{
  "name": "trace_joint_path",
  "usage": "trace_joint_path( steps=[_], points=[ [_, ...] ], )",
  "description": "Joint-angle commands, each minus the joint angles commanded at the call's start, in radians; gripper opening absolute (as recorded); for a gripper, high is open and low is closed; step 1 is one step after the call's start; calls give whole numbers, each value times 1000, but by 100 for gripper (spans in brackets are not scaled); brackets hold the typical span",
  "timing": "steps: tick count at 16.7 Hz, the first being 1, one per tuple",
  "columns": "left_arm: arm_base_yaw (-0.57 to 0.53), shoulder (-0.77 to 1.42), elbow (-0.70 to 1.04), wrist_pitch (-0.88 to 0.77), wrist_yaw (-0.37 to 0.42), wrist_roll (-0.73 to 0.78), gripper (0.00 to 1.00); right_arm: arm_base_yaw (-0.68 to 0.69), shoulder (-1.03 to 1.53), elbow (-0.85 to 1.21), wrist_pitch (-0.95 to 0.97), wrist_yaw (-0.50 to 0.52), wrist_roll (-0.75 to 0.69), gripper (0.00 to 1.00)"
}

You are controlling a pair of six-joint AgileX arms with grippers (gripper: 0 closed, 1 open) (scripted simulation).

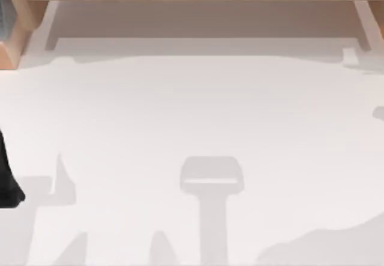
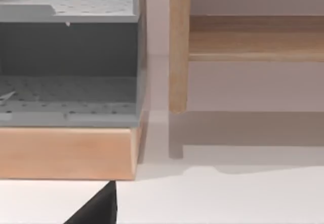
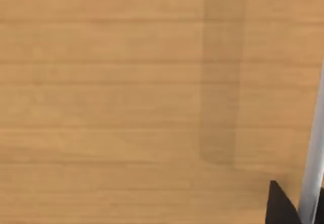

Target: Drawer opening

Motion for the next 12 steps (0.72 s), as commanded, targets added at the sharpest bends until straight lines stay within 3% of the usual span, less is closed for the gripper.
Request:
trace_joint_path(
  steps=[8,12],
  points=[
    [0,0,0,0,0,0,100,-20,-46,-64,57,-27,-2,0],
    [0,0,0,0,0,0,100,-64,-96,-192,127,-71,4,0]
  ],
)
